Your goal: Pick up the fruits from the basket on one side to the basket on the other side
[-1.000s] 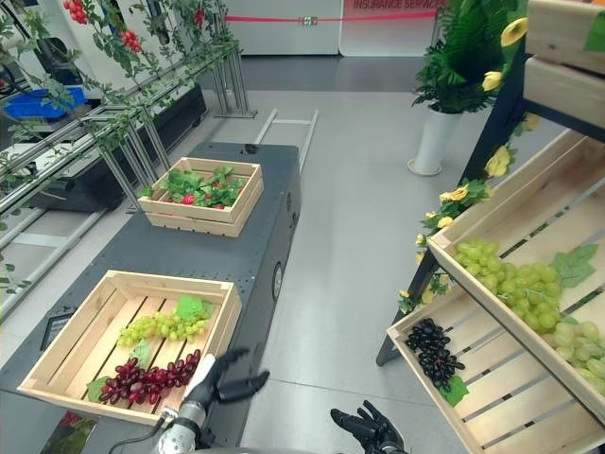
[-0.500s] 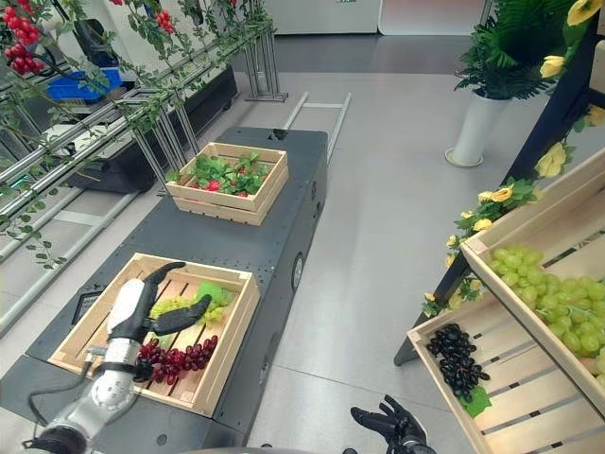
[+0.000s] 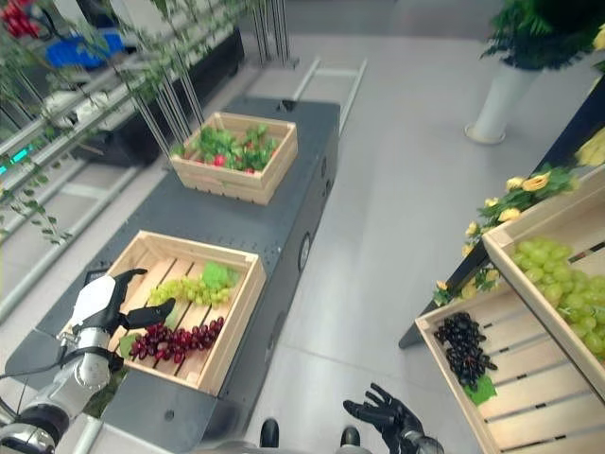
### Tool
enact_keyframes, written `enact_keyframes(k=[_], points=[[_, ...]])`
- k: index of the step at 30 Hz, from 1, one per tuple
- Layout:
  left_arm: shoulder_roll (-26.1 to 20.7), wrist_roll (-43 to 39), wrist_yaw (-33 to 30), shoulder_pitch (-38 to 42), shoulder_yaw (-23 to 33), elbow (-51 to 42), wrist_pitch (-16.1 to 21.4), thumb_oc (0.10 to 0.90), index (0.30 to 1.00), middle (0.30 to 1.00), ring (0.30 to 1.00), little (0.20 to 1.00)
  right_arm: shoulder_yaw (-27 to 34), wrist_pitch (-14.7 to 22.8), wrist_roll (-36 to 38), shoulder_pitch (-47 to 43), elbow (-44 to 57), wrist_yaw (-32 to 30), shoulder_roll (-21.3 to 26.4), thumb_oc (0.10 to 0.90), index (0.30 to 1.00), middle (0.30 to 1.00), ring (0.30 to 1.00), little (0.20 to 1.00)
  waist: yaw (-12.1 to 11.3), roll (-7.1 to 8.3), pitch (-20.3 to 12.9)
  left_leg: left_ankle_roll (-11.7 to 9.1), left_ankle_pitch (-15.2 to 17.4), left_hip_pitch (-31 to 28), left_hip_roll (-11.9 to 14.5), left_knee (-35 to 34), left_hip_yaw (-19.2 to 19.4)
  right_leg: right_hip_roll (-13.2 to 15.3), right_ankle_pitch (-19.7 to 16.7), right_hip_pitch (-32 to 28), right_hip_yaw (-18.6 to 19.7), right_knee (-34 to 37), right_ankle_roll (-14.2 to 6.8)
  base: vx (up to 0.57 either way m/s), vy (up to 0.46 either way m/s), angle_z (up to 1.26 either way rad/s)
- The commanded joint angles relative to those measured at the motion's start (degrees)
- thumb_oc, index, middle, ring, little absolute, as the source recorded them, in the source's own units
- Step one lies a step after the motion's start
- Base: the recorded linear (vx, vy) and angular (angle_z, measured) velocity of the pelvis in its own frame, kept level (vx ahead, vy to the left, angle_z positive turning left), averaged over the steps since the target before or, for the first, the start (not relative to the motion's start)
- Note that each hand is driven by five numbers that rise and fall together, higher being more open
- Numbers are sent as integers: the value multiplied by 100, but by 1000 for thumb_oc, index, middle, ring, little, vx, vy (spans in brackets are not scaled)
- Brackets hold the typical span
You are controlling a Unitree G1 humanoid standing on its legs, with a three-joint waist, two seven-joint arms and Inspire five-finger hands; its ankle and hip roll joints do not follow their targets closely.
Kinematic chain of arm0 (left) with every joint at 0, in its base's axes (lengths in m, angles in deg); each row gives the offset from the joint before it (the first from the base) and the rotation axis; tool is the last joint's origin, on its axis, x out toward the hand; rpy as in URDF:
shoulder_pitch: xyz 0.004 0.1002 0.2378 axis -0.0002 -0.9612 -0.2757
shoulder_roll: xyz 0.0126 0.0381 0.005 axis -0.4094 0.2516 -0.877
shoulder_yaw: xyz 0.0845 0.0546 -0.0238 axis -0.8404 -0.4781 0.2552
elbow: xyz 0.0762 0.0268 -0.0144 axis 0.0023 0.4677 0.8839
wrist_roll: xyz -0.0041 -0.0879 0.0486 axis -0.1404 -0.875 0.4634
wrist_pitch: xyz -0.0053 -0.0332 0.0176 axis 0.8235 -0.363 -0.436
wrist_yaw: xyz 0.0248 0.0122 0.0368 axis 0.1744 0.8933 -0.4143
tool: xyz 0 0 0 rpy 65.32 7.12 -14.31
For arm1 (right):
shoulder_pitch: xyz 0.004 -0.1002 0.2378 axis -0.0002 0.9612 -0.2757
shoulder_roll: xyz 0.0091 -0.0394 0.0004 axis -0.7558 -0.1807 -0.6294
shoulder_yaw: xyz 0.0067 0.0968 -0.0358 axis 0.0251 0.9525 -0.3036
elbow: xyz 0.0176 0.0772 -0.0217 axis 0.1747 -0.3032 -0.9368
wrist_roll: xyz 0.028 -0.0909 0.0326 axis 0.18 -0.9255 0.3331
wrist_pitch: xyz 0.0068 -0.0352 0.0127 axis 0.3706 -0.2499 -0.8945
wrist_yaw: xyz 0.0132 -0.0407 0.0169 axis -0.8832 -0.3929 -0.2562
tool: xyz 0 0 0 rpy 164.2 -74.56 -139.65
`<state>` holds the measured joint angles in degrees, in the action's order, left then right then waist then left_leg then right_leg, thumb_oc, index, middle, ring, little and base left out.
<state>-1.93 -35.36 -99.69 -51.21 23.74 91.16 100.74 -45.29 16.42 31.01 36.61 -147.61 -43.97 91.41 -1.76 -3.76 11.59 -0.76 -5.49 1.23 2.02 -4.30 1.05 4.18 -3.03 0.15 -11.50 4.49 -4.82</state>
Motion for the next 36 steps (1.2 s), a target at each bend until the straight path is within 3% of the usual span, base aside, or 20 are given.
enact_keyframes(k=[1,5,8,18,23,31,34,36], points=[[-747,523,-791,1382,102,184,-126,800,900,900,900,900,-157,268,641,-581,325,531,88,800,900,900,900,900,-1,109,566,96,528,276,-221,564,-145,62,722,341,-92,-1165,350,-158,4,14],[-931,646,-951,2077,-615,689,-192,800,900,900,900,900,-297,305,828,-988,337,920,162,800,900,900,900,900,-10,141,1160,22,618,1054,-199,1517,-47,124,970,1018,-220,-2063,447,-189,30,0],[-952,445,-873,2138,-632,820,-242,800,900,900,900,900,-400,300,655,-1042,384,1110,191,800,900,900,900,900,-6,179,1340,11,727,1339,-213,1937,-13,143,1112,1216,-239,-2372,507,-66,37,2],[-1298,1090,-892,2539,-1034,939,-387,800,900,900,900,900,-412,171,738,-1438,375,1072,462,800,900,900,900,900,-43,302,1789,39,1145,2341,-134,3307,122,306,1589,1997,-262,-3683,690,-38,51,4],[-1465,1155,-759,2642,-1240,813,-480,800,900,900,900,900,-418,183,647,-1542,353,1115,593,800,900,900,900,900,-74,325,1820,33,1212,2711,-107,3598,144,368,1597,2300,-278,-3870,689,3,77,3],[-1667,1099,-497,2861,-1421,682,-207,800,900,900,900,900,-455,174,828,-1657,502,1207,585,800,900,900,900,900,-98,363,1820,86,1302,2987,-114,3774,193,405,1628,2653,-249,-4112,649,-8,26,0],[-1678,1377,-542,2794,-1419,515,-17,800,900,900,900,900,-451,129,846,-1704,559,1171,592,800,900,900,900,900,-98,342,1820,95,1339,3032,-104,3827,225,416,1652,2709,-245,-4160,657,-3,20,0],[-1747,1708,-529,2819,-1567,338,-141,800,900,900,900,900,-443,130,858,-1720,564,1215,608,800,900,900,900,900,-89,316,1820,89,1383,3085,-87,3910,252,445,1668,2777,-233,-4232,653,9,39,0]])
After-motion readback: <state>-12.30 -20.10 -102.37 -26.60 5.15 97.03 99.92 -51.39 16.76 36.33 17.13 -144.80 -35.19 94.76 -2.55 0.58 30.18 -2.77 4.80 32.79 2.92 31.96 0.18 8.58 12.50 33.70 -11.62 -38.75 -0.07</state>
